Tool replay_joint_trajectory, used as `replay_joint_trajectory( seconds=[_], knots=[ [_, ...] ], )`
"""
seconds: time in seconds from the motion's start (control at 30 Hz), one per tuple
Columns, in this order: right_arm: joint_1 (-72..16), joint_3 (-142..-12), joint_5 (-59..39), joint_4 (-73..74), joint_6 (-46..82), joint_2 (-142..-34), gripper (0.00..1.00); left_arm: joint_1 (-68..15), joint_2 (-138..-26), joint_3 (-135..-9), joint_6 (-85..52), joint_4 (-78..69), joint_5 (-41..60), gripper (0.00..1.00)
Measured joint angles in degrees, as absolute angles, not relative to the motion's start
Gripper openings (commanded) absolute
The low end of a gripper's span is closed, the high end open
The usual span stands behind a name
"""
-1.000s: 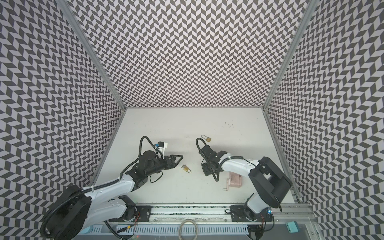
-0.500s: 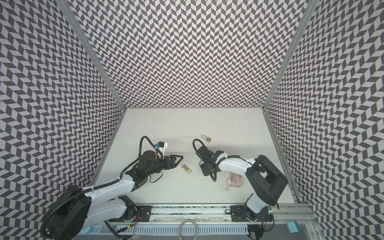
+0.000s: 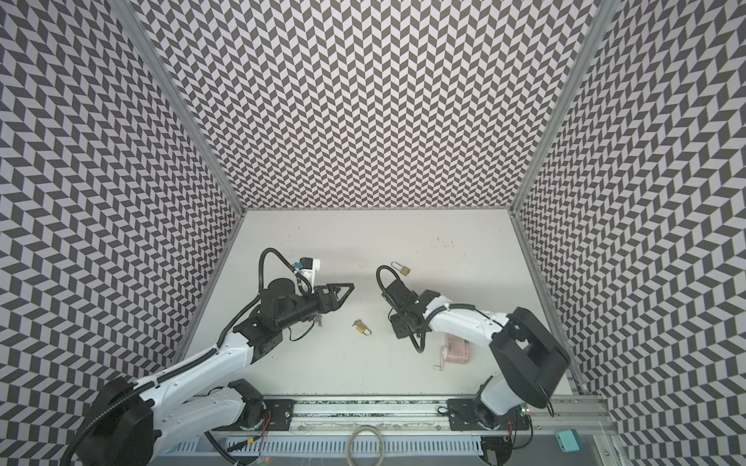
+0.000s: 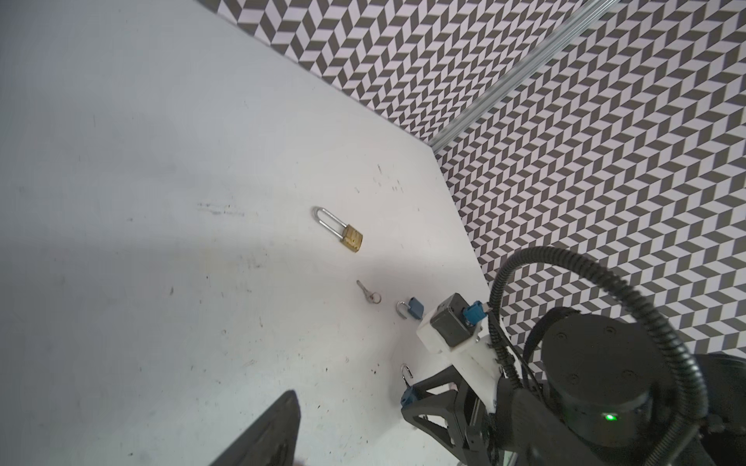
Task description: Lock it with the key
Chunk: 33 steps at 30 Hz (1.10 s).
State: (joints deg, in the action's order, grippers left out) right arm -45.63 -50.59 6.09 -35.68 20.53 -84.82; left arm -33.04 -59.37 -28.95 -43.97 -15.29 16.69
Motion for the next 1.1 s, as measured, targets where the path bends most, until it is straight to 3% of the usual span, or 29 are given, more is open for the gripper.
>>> replay_joint_trajectory(
  seconds=[0.17,0.53,1.1],
  knots=[
    [-45.6,-52.5,1.1,-32.0,17.0,-75.1,0.0,-31.7,-57.1,-30.8,-42.9,-13.8,17.5,0.82],
    [-45.6,-57.2,-12.6,-28.2,9.6,-68.5,0.0,-28.6,-53.4,-37.3,-38.0,-15.3,26.0,0.78],
    [-43.2,-58.4,-47.2,-12.1,7.2,-62.1,0.0,-28.5,-54.5,-37.3,-40.8,-33.5,49.5,0.8]
  ],
)
